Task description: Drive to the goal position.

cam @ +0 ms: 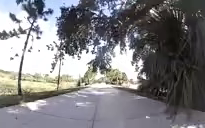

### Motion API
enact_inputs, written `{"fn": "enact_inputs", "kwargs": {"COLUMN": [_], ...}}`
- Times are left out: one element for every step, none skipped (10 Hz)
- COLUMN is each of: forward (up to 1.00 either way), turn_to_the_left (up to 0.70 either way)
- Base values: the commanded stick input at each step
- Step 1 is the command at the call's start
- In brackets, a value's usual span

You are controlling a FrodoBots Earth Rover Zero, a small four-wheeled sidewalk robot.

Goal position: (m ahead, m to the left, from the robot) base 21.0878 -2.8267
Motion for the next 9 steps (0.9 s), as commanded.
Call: {"fn": "enact_inputs", "kwargs": {"forward": [0.85, 0.85, 0.85, 0.85, 0.85, 0.85, 0.85, 0.85, 0.85], "turn_to_the_left": [0.00, 0.00, 0.00, 0.00, 0.00, 0.00, 0.00, 0.00, 0.00]}}
